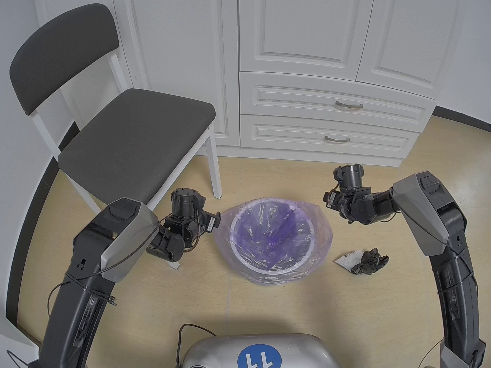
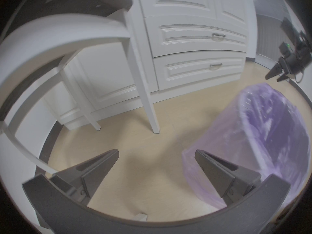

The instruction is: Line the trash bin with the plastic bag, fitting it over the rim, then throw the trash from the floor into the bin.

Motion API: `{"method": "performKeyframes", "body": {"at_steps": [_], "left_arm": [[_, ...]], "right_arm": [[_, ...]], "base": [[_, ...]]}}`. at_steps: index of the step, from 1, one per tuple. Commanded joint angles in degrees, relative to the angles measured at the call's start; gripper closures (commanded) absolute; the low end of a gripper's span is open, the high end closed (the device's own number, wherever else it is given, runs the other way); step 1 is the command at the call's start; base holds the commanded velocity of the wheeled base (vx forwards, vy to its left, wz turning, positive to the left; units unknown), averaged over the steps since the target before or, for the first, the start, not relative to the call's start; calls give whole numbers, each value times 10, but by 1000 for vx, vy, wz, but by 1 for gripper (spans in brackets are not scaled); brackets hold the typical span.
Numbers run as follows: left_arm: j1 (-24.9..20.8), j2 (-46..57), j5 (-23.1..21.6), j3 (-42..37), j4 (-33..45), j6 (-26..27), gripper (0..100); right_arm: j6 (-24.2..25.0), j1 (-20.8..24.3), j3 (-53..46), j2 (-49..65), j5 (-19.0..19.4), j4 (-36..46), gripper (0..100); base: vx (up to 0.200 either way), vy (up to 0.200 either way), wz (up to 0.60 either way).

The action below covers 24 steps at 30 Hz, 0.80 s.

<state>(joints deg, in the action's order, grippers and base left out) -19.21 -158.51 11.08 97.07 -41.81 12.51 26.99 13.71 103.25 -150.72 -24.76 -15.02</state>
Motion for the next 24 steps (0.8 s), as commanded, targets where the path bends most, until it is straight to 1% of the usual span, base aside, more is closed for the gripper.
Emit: {"method": "performKeyframes", "body": {"at_steps": [1, 2, 3, 5, 8, 13, 15, 19, 20, 24], "left_arm": [[-12, 58, -17, -100, -52, 58, 0], [-12, 58, -17, -100, -52, 58, 0], [-11, 52, -19, -101, -57, 71, 0], [-10, 47, -19, -97, -56, 71, 0], [-8, 42, -19, -94, -56, 71, 0], [-7, 41, -19, -96, -57, 71, 0], [-7, 40, -19, -96, -57, 71, 0], [-4, 37, -19, -96, -57, 71, 0], [-4, 35, -19, -97, -57, 72, 0], [-4, 33, -19, -101, -57, 73, 0]], "right_arm": [[-36, -15, -37, 9, 30, 54, 0], [-36, -15, -37, 9, 30, 54, 0], [-37, -11, -30, -7, 50, 67, 0], [-37, -11, -17, -22, 60, 75, 0], [-37, -10, 19, -48, 62, 93, 0], [-37, -9, 110, -101, 71, 167, 0], [-36, -10, 113, -123, 72, 185, 0], [-50, -11, 113, -147, 87, 170, 0], [-68, -11, 113, -161, 94, 149, 0], [-73, -11, 113, -175, 89, 126, 0]], "base": [[0, 0, 0], [0, 0, 0], [0, 0, 0], [0, 0, 0], [0, 0, 0], [0, 0, 0], [0, 0, 0], [0, 0, 0], [0, 0, 0], [0, 0, 0]]}}
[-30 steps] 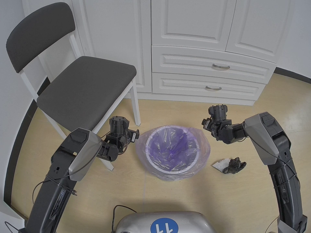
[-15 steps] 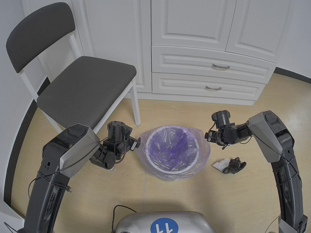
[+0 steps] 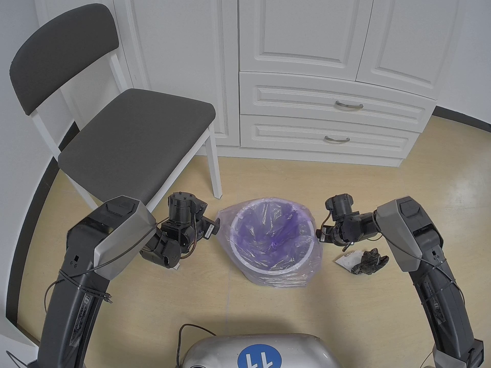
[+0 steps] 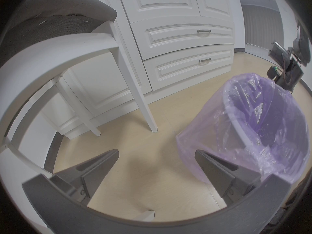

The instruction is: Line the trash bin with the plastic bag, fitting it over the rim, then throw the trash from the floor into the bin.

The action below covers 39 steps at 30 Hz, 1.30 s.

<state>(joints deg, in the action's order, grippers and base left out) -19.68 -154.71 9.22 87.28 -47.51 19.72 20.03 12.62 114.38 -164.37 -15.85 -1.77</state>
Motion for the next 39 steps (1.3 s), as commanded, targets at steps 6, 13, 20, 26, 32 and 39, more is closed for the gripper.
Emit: {"method": "performKeyframes", "body": {"at_steps": [6, 13, 20, 26, 32, 39], "left_arm": [[0, -24, -2, 7, 0, 1, 0], [-2, -38, -3, 25, -20, 0, 0], [-3, -40, -23, 22, -21, -4, 0], [-5, -16, -23, 0, -41, -7, 0], [-14, -12, -24, -26, -43, -6, 0], [-16, -59, -28, 31, 27, -8, 0]], "right_arm": [[1, 2, 2, -41, -1, -11, 0], [3, 3, 2, -42, -5, -11, 0], [4, 3, 2, -43, -6, -11, 0], [3, 3, 2, -46, -14, -12, 0], [3, 3, 2, -50, -21, -18, 0], [3, 3, 2, -52, -27, -19, 0]], "base": [[0, 0, 0], [0, 0, 0], [0, 0, 0], [0, 0, 0], [0, 0, 0], [0, 0, 0]]}}
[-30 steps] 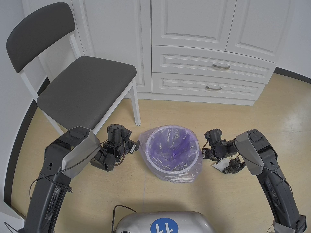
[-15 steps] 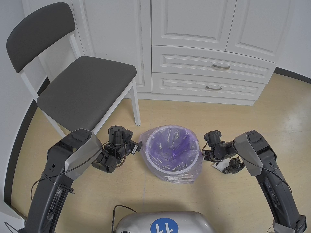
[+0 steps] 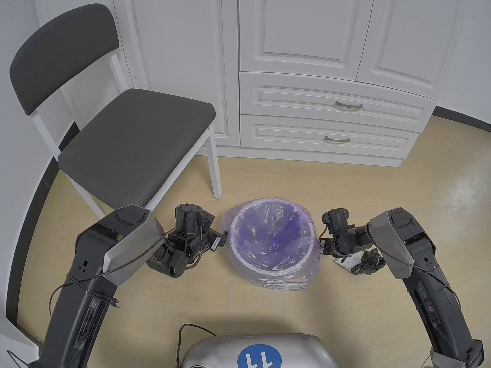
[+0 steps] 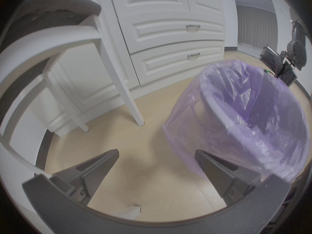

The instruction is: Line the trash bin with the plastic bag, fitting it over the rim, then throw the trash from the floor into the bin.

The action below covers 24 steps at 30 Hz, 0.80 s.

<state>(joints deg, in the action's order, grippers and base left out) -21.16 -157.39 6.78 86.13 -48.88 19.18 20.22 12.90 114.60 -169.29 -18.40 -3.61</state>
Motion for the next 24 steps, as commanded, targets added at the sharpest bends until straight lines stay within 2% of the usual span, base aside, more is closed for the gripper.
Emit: {"method": "performKeyframes", "body": {"at_steps": [1, 3, 8, 11, 15, 24], "left_arm": [[0, -36, -6, 59, 62, -6, 0], [0, -41, -8, 99, 101, -19, 0], [12, -110, -11, 280, 248, -37, 0], [23, -114, -23, 285, 300, -34, 0], [24, -114, -41, 285, 304, -34, 0], [21, -134, -41, 285, 297, -30, 0]], "right_arm": [[1, 0, 0, -3, -1, -1, 0], [1, 0, 0, -3, -1, -1, 0], [1, 0, 0, -3, -9, -1, 0], [1, 0, 0, -3, -9, -1, 0], [1, 0, 0, -3, -9, -1, 0], [0, 0, 0, -3, -9, 1, 0]], "base": [[0, 0, 0], [0, 0, 0], [0, 0, 0], [0, 0, 0], [0, 0, 0], [0, 0, 0]]}}
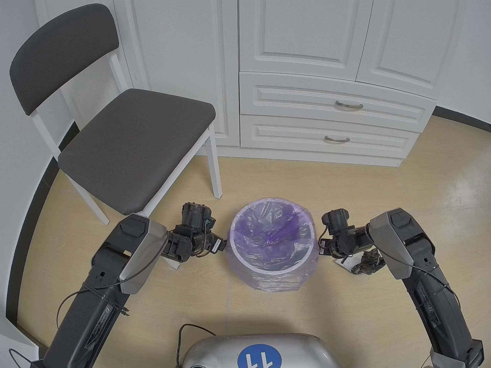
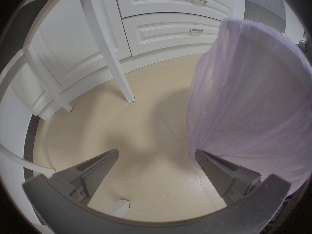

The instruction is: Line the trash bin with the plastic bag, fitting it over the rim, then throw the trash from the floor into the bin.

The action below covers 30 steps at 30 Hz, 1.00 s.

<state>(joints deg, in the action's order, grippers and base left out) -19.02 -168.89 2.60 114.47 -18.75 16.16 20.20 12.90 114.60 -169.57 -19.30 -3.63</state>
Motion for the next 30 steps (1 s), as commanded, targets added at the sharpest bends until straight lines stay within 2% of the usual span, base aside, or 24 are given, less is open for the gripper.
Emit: {"method": "performKeyframes", "body": {"at_steps": [1, 11, 15, 17, 22, 25, 30], "left_arm": [[-1, -21, 0, 1, -9, 0, 0], [1, -25, 5, 1, -77, -9, 0], [0, -20, 7, 1, -107, -13, 0], [1, 5, 15, -1, -112, -13, 0], [3, 100, 20, -115, -115, -14, 0], [-1, 162, 17, -202, -128, -18, 0], [-2, 196, 23, -284, -168, -20, 0]], "right_arm": [[-1, 0, 0, -1, 0, 3, 0], [1, 0, 0, -1, 6, 6, 0], [3, 0, 0, 3, -4, -1, 0], [21, -1, 0, 35, -23, 0, 0], [32, -11, -40, 117, -17, 5, 0], [22, -24, -94, 169, -1, 1, 0], [-2, -45, -156, 229, 3, -6, 0]], "base": [[0, 0, 0], [0, 0, 0], [0, 0, 0], [0, 0, 0], [0, 0, 0], [0, 0, 0], [0, 0, 0]]}}
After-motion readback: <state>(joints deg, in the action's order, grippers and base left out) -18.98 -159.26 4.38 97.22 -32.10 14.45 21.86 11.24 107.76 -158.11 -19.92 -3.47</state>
